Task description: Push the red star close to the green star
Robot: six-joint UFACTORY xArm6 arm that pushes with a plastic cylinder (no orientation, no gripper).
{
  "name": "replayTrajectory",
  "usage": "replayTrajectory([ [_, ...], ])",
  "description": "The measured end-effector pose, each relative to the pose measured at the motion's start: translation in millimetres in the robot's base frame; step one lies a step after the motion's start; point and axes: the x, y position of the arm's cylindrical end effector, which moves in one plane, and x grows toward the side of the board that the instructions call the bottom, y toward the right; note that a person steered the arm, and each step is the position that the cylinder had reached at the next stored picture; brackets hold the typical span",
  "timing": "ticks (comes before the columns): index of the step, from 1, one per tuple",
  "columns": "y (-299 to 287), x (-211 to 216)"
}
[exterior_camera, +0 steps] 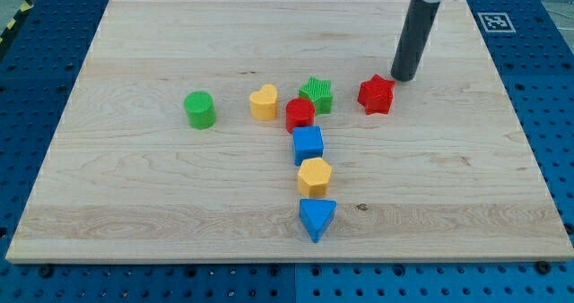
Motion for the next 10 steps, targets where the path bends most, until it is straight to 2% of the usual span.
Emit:
replayTrajectory([
  [2, 0, 38],
  [3, -6, 40],
  [5, -26, 29],
  [7, -39, -8],
  [8, -67, -4],
  [10, -73, -9],
])
